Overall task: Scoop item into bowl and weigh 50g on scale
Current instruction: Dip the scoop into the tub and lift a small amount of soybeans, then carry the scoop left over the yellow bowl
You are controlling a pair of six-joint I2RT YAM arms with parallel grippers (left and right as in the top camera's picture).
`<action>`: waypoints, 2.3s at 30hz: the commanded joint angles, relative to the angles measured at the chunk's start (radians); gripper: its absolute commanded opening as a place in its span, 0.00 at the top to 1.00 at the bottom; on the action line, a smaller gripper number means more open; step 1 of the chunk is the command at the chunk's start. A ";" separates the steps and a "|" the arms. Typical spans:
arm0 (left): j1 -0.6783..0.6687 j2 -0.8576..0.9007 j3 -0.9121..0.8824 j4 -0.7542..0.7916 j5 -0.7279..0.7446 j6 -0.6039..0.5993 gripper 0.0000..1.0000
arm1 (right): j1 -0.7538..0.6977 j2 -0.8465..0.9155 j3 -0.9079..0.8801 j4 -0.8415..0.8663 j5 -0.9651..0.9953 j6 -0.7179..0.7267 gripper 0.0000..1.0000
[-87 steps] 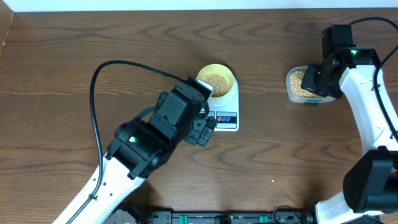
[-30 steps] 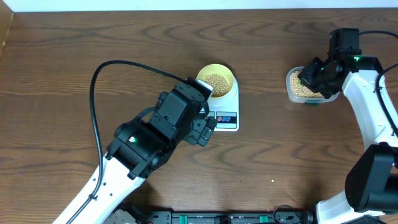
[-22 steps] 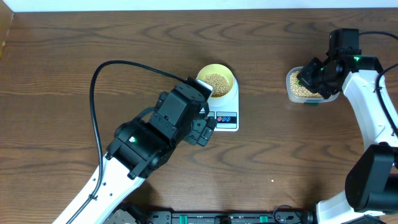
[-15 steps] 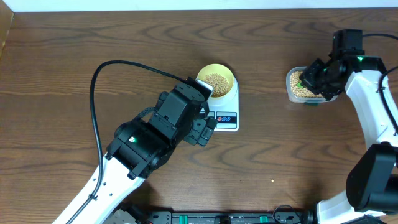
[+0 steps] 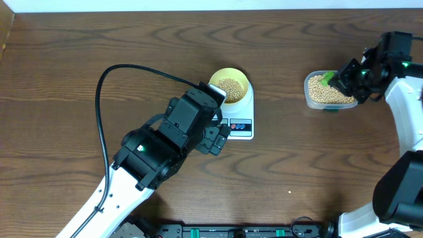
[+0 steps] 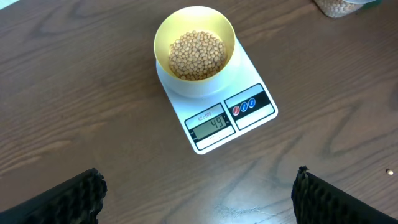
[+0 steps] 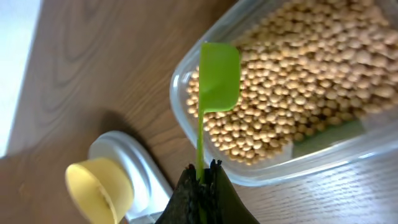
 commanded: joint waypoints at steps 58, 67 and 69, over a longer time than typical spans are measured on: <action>0.005 -0.005 0.006 -0.003 -0.009 -0.008 0.02 | 0.452 0.126 -0.007 0.375 -0.352 -0.335 0.99; 0.005 -0.005 0.006 -0.003 -0.009 -0.008 0.02 | 0.460 0.126 0.050 0.211 -0.284 -0.454 0.99; 0.005 -0.005 0.006 -0.003 -0.009 -0.008 0.02 | 0.460 0.126 0.082 0.159 -0.251 -0.484 0.99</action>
